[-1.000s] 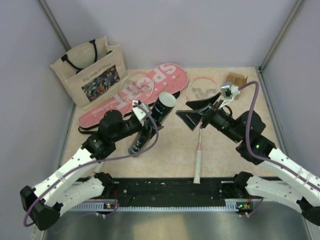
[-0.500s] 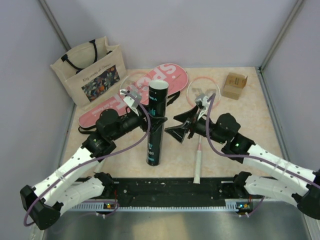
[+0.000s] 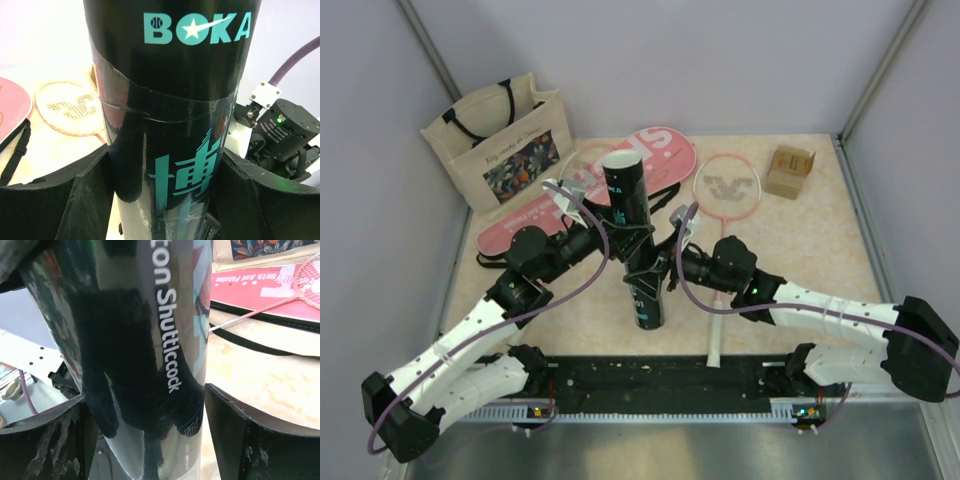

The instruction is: Pack up the badminton gear

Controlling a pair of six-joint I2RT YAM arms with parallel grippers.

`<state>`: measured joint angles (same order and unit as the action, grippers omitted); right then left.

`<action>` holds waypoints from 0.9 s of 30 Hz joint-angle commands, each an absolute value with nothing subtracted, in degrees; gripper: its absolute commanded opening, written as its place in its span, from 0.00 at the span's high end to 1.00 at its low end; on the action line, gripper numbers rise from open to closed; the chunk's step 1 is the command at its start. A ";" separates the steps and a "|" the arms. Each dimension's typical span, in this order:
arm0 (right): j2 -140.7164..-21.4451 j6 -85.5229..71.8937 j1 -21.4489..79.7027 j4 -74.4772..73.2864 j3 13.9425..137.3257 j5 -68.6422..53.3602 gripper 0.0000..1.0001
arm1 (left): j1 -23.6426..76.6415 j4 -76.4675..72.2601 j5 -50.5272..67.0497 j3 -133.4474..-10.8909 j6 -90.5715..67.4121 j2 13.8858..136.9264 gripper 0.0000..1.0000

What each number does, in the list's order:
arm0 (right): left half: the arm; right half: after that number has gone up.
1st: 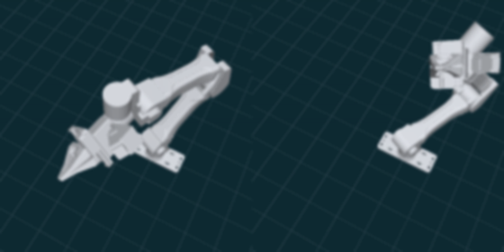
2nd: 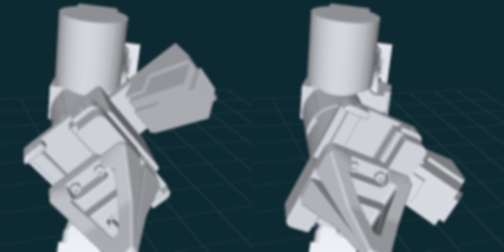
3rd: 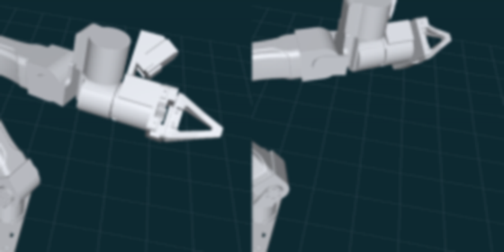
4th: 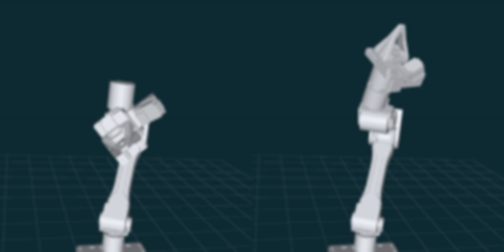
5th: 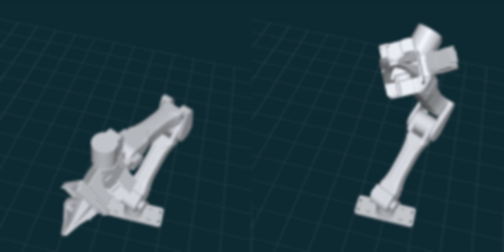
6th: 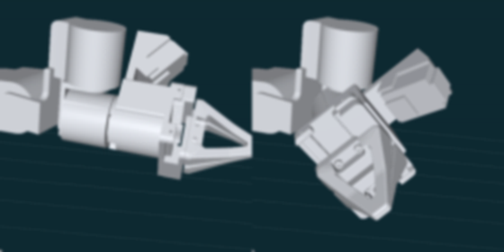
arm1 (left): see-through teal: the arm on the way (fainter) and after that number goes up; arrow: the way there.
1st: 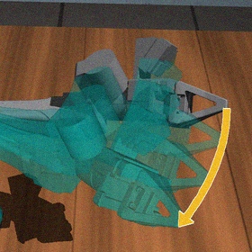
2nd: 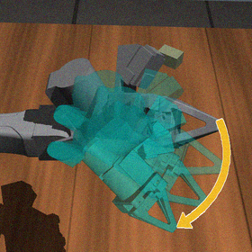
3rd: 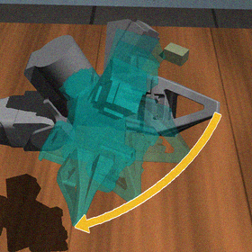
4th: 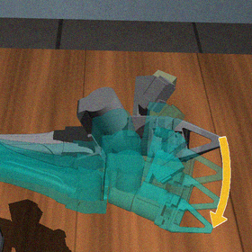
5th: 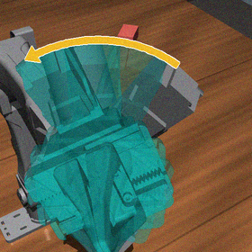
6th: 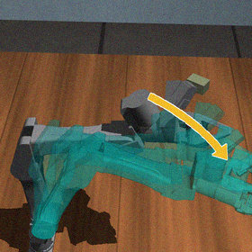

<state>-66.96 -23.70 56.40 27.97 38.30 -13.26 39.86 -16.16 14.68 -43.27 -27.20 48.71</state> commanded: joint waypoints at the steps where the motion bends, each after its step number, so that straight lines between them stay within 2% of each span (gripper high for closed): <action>1: -68.72 -23.82 56.86 33.13 41.31 -11.25 0.26 | 39.99 -22.07 12.57 -43.33 -27.60 46.85 0.77; 2: -69.25 -23.73 56.69 33.48 41.40 -11.95 0.30 | 39.99 -21.10 12.13 -43.16 -26.81 46.58 0.70; 6: -71.36 -26.71 55.73 34.19 42.27 -12.39 0.52 | 39.99 -16.36 9.76 -43.07 -24.26 45.36 0.55; 8: -71.63 -29.78 54.50 35.33 42.10 -12.13 0.55 | 39.99 -14.51 8.97 -42.80 -23.03 44.39 0.46; 12: -72.16 -36.55 48.88 34.28 42.10 -14.06 0.59 | 39.99 -10.73 7.82 -42.89 -19.70 42.54 0.21; 16: -71.90 -38.67 42.99 31.38 41.92 -16.96 0.61 | 39.99 -8.09 7.29 -42.98 -17.84 42.27 0.15; 21: -67.16 -37.44 38.16 24.72 40.69 -13.20 0.65 | 40.08 -2.47 7.38 -43.85 -14.95 42.19 0.02; 24: -64.17 -36.04 34.64 15.94 41.48 -9.24 0.66 | 39.99 -0.18 6.60 -44.30 -11.79 41.31 0.01; 27: -60.92 -33.66 31.04 0.14 43.50 1.28 0.66 | 39.99 4.47 5.02 -44.82 -7.92 40.08 0.01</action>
<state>-66.61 -35.83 34.94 14.94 39.46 -10.85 39.86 -0.27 6.44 -42.54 -14.37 42.04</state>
